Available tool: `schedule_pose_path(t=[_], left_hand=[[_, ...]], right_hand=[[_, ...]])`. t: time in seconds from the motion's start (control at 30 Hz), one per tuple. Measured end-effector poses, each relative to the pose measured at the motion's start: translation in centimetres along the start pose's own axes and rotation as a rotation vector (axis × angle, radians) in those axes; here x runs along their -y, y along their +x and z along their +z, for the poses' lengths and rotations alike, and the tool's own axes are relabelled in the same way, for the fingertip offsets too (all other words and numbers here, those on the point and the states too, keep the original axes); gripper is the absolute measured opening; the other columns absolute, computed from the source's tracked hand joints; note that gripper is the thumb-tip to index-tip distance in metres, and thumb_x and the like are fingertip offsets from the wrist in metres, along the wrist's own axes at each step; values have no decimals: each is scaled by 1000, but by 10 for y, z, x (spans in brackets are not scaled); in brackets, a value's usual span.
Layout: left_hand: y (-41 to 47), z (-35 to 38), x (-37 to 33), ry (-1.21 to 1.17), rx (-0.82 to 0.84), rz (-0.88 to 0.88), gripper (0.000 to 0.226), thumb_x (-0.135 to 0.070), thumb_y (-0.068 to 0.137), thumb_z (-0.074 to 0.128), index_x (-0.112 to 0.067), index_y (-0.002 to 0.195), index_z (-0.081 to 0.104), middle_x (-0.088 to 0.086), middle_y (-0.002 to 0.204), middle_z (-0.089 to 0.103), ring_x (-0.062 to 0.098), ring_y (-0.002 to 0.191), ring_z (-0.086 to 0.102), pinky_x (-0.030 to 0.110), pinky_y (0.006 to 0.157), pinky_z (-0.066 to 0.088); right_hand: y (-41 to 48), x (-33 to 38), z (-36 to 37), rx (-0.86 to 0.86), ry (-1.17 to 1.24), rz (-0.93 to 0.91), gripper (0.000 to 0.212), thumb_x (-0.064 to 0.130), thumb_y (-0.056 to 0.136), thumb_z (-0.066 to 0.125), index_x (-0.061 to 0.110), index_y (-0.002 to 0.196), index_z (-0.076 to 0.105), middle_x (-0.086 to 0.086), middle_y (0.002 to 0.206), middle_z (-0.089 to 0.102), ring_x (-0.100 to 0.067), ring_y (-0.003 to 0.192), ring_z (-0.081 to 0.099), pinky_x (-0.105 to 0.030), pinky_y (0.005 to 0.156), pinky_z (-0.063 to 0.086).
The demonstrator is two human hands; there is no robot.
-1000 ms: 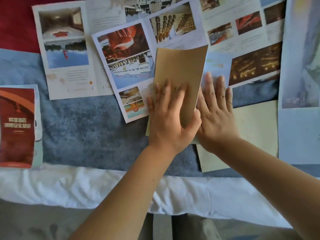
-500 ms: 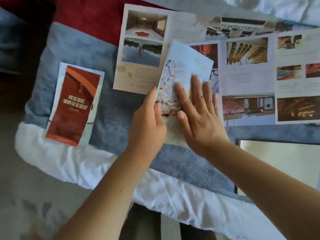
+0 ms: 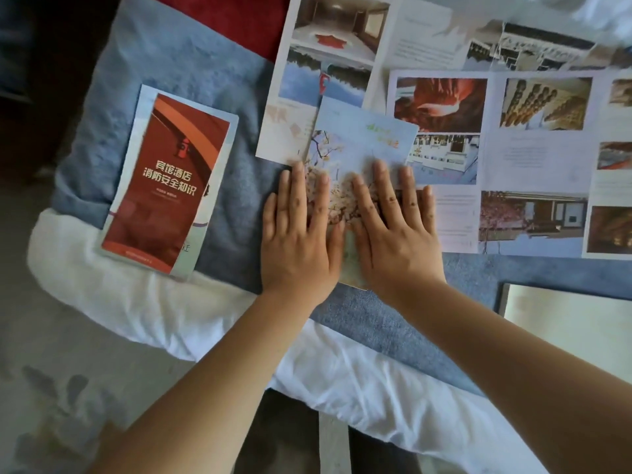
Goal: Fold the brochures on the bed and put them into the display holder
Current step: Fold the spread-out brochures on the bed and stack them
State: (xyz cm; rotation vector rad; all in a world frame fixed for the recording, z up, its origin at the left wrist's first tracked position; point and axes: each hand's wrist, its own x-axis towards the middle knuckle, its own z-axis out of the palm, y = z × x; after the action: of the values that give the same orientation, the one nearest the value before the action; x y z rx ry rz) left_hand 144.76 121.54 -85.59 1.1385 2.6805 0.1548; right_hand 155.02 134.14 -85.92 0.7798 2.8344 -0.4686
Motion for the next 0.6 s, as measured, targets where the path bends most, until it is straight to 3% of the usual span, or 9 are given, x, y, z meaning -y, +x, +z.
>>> schedule_pose_path(t=[0.27, 0.37, 0.47, 0.53, 0.6], left_hand=[[4, 9, 2, -20, -48, 38, 65, -45, 108, 32, -15, 164, 18, 20, 170, 7, 34, 158, 7, 49, 127, 12], [4, 2, 6, -132, -91, 85, 56, -36, 107, 44, -13, 158, 38, 25, 166, 20, 38, 155, 22, 48, 123, 23], [3, -8, 11, -370, -197, 122, 35, -18, 101, 61, -16, 135, 68, 24, 160, 35, 38, 142, 45, 45, 113, 39], [1, -19, 19, -513, -229, 124, 33, -2, 97, 57, -13, 121, 76, 23, 156, 41, 36, 138, 49, 45, 111, 44], [-1, -34, 30, -534, -240, 101, 39, -1, 96, 46, -13, 114, 79, 21, 154, 44, 37, 131, 53, 46, 106, 49]], right_hand=[[3, 1, 6, 1, -43, 25, 63, 46, 110, 27, 32, 167, 6, 2, 175, -1, -28, 160, -8, -48, 129, -6], [3, 3, 3, 9, -63, 30, 62, 48, 109, 22, 33, 166, 4, 3, 175, -3, -27, 160, -10, -50, 128, -7], [1, 10, 1, 8, -79, 50, 60, 45, 110, 19, 37, 166, -1, 6, 174, -4, -27, 160, -13, -50, 125, -18], [0, 20, 1, -4, -56, 58, 60, 44, 110, 21, 40, 165, -3, 9, 174, -4, -29, 159, -15, -52, 123, -21], [3, 37, 0, -10, -39, 45, 59, 47, 110, 21, 42, 164, -1, 10, 174, -2, -32, 158, -16, -56, 122, -20]])
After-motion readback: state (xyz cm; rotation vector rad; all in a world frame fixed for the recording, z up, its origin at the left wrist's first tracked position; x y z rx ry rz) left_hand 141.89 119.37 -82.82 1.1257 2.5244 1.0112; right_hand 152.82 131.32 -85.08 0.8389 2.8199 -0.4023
